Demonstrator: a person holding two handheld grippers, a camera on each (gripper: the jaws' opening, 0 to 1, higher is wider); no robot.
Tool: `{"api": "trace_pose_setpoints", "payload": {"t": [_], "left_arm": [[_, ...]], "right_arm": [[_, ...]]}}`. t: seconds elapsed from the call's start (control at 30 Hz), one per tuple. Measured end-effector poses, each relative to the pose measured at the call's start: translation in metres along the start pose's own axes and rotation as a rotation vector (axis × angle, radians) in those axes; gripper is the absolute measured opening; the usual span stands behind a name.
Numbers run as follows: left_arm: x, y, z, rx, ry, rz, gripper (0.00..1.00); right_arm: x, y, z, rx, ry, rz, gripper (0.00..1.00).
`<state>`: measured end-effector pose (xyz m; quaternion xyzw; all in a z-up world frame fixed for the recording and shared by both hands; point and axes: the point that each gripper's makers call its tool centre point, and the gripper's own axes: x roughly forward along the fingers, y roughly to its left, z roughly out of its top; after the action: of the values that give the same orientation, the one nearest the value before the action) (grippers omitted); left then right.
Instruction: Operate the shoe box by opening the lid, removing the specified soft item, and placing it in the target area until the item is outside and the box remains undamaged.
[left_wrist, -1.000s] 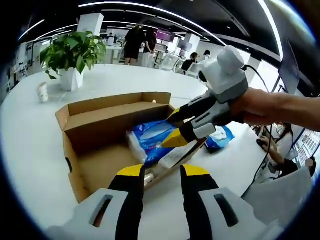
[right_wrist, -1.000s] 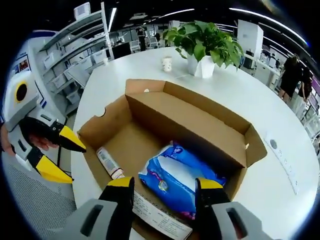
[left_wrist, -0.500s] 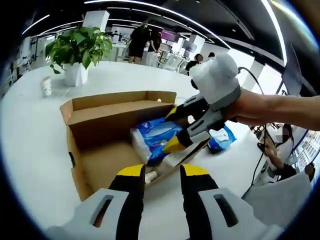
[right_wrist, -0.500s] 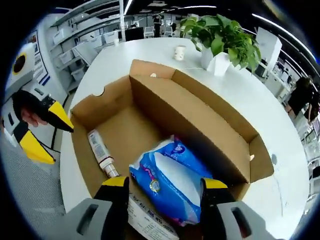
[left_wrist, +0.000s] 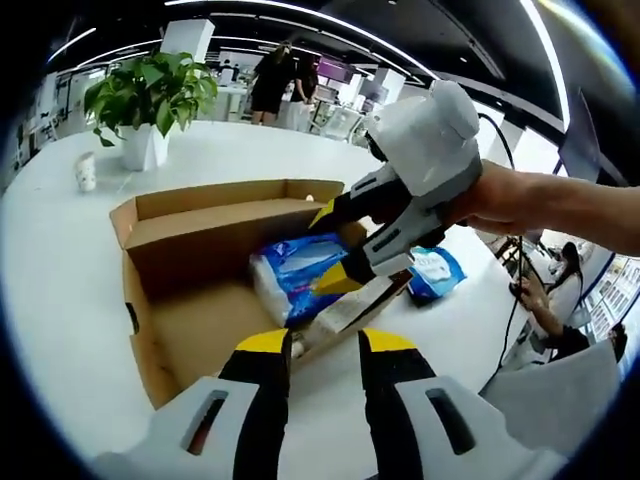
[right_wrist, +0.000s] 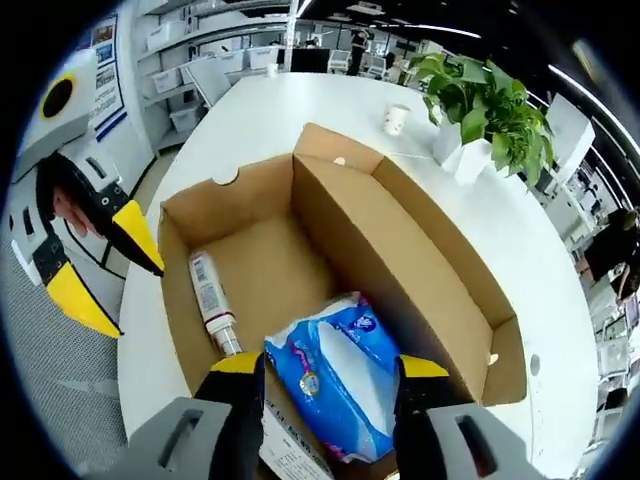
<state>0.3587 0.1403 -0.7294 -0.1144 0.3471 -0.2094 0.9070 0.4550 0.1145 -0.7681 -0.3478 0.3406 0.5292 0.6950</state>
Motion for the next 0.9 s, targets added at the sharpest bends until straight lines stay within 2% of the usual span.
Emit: {"api": "trace_pose_setpoints", "payload": {"t": [0.2,0.3,0.4,0.6,0.7,0.73,0.9], "left_arm": [[-0.001,0.002,0.0,-0.007,-0.002,0.005,0.25],[0.001,0.001,-0.003,0.001,0.009,-0.005,0.25],[0.001,0.0,-0.005,0.009,0.016,-0.005,0.25],[0.002,-0.002,-0.004,0.012,0.016,-0.009,0.27],[0.001,-0.001,-0.006,0.013,0.017,-0.008,0.27],[0.001,0.0,-0.006,0.011,0.016,-0.005,0.27],[0.0,0.007,-0.008,-0.015,0.017,0.004,0.27]], "right_arm": [[0.017,-0.008,-0.016,-0.009,0.066,0.022,0.59],[0.027,-0.005,-0.024,-0.054,0.124,0.035,0.63],[0.032,-0.008,-0.022,-0.07,0.133,0.032,0.64],[0.048,-0.008,-0.032,-0.066,0.21,0.045,0.64],[0.063,-0.008,-0.047,-0.139,0.273,0.062,0.65],[0.066,-0.01,-0.048,-0.16,0.281,0.047,0.64],[0.071,-0.009,-0.049,-0.17,0.295,0.066,0.64]]}}
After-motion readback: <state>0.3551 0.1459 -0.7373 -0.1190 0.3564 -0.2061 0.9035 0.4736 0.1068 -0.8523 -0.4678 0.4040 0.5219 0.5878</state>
